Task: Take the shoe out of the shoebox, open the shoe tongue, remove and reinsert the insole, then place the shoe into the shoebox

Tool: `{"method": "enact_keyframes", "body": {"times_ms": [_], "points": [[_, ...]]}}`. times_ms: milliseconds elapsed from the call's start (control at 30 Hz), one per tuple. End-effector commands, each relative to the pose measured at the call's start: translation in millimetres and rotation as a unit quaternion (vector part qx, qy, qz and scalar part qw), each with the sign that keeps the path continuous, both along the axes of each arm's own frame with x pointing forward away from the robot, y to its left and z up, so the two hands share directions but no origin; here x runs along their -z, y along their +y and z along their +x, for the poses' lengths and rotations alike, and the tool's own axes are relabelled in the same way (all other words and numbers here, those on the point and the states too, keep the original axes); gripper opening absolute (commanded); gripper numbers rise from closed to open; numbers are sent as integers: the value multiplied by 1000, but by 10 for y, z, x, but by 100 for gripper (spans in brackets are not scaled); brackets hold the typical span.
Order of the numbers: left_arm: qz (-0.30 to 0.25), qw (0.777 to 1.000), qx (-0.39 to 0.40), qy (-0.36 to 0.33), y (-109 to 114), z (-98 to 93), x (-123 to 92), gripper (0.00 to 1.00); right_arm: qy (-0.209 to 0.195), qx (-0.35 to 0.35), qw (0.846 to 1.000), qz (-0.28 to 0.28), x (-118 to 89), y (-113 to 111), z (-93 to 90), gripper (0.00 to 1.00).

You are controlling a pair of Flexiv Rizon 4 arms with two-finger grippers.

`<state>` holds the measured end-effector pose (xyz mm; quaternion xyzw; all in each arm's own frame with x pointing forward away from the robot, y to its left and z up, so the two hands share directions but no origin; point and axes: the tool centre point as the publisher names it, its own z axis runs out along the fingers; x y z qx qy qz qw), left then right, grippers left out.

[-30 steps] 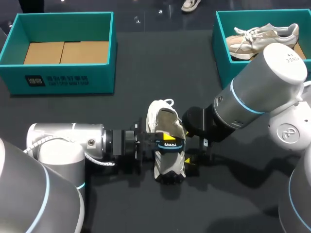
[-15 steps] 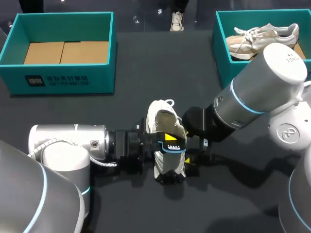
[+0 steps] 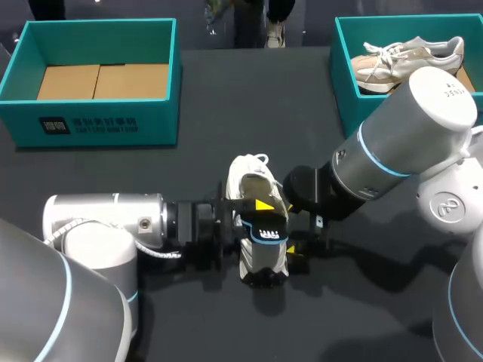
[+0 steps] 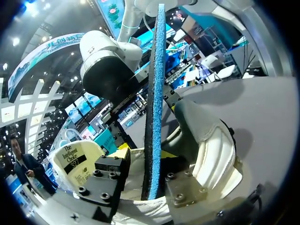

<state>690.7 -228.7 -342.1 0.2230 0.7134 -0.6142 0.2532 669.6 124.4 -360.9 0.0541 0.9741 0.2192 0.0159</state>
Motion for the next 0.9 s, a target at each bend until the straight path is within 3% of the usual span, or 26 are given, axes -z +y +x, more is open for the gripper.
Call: {"method": "enact_keyframes", "body": {"times_ms": [33, 533, 767, 900], "points": [[-7, 1000, 1, -6, 12, -65, -19, 36, -1, 1, 1000, 0, 11, 6, -12, 100], [-19, 999, 11, -27, 44, -214, -259, 36, -1, 1, 1000, 0, 11, 6, -12, 100], [-26, 998, 28, -39, 71, -285, -345, 29, -1, 1, 1000, 0, 11, 6, -12, 100], [-33, 998, 37, -46, 77, -307, -367, 16, -1, 1, 1000, 0, 11, 6, -12, 100]]}}
